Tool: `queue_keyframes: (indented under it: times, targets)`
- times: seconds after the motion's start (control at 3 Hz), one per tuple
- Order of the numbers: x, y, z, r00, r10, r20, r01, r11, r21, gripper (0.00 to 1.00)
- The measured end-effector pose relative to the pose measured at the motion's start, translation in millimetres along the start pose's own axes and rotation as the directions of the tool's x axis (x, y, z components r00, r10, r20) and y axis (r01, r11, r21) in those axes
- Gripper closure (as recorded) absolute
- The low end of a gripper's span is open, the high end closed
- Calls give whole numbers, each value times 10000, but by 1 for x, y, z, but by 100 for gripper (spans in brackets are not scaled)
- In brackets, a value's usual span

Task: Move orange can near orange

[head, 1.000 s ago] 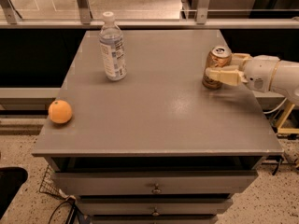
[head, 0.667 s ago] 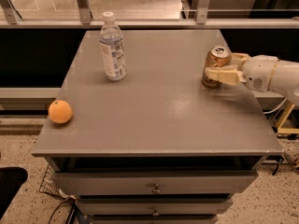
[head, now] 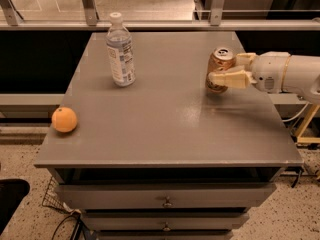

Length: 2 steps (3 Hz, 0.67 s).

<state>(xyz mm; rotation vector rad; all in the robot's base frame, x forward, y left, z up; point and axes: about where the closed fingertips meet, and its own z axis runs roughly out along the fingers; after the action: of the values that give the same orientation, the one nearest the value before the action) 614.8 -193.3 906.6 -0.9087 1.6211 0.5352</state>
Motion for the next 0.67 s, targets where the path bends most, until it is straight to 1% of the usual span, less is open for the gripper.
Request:
queue_keyframes:
  times: [0.33,0.67]
  targets:
    - [-19,43,3,9988,480,91,-476,9981,-403,100]
    - [-13,99,8,9895,1418,283,-1388,9863,-890,100]
